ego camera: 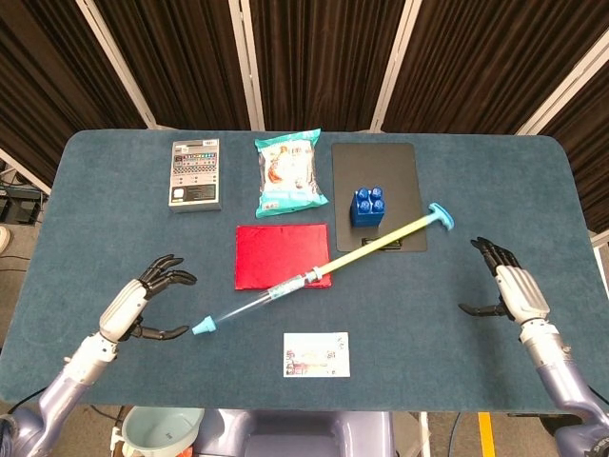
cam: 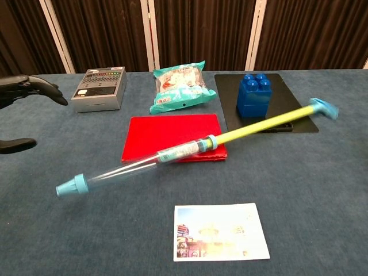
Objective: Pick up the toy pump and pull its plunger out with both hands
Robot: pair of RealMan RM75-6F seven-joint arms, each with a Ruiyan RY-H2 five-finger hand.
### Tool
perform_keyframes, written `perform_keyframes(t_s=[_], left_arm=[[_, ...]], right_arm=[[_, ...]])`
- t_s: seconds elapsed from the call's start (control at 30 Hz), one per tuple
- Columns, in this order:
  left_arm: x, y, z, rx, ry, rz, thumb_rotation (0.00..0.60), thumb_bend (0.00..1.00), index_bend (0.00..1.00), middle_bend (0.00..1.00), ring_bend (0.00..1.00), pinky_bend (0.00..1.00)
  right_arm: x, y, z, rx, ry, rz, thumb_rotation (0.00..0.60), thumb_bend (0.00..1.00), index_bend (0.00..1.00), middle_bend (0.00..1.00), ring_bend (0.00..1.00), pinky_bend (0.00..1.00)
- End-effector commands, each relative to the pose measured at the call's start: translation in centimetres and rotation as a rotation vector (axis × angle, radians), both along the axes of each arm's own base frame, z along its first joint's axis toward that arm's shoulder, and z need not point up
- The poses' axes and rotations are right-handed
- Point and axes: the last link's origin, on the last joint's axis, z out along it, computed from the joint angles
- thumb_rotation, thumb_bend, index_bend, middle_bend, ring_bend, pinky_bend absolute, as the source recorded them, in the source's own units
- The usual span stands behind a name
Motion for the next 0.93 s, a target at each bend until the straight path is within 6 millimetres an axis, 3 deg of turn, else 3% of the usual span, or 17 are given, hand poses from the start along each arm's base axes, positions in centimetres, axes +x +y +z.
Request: perform_keyframes(t_s=[0.03,0.2,0.3,0.37,0.5,0.63,0.77,0.93], left_arm=[[-1.4,-0.4,1.7,0.045,0.038,0.016,0.6,0.12,0.12,0.13,0.01,0.01],[-3.4,-2.1,6.5,0.281,0.301,0.036,0.6,0.11,0.07,0.09,0.01,0.01],[-4.7,-4.4,9.3,0.381,0.552,0.109,0.6,0.1,0.02,0.08,0.01,0.0],[-4.7,-5.9,10.4,0.418,0.628,0.17,0.6,0.1,0.01,0.07,0.01,0.0],[-4.2,-9.2,11.1,0.482,0.645,0.286,0.6,0.09,0.01,0.06,0.01,0.0],[-4.4,-11.2,11.7,0.52,0.655,0.345,0.6,0.09,0.01,0.05,0.01,0.0],[-4.6,-11.7,12.4,0.554,0.631,0.37,0.6,0.08,0.01,0.05,0.01,0.0],[-4.9,-11.9,12.2,0.534,0.662,0.355,0.6,0.08,0.0,0.04,0.01,0.0]], right_arm=[[0.8,1.0,0.5,-0.03,0.036,0.05,0.6,0.07,0.0,0.0,0.0,0.0],[2.9,3.8,2.8,-0.162,0.154,0.18,0.6,0.02,0.0,0.0,0.0,0.0],[3.9,6.3,4.1,-0.259,0.267,0.224,0.6,0.01,0.0,0.0,0.0,0.0],[4.3,7.8,4.6,-0.304,0.329,0.224,0.6,0.01,0.0,0.0,0.0,0.0],[4.7,11.4,5.0,-0.325,0.38,0.19,0.6,0.01,0.0,0.0,0.0,0.0],[3.4,14.2,5.2,-0.335,0.345,0.148,0.6,0.01,0.0,0.0,0.0,0.0],[2.2,14.5,5.2,-0.317,0.309,0.125,0.6,0.01,0.0,0.0,0.0,0.0],[2.7,15.2,6.0,-0.349,0.293,0.17,0.6,0.01,0.0,0.0,0.0,0.0]])
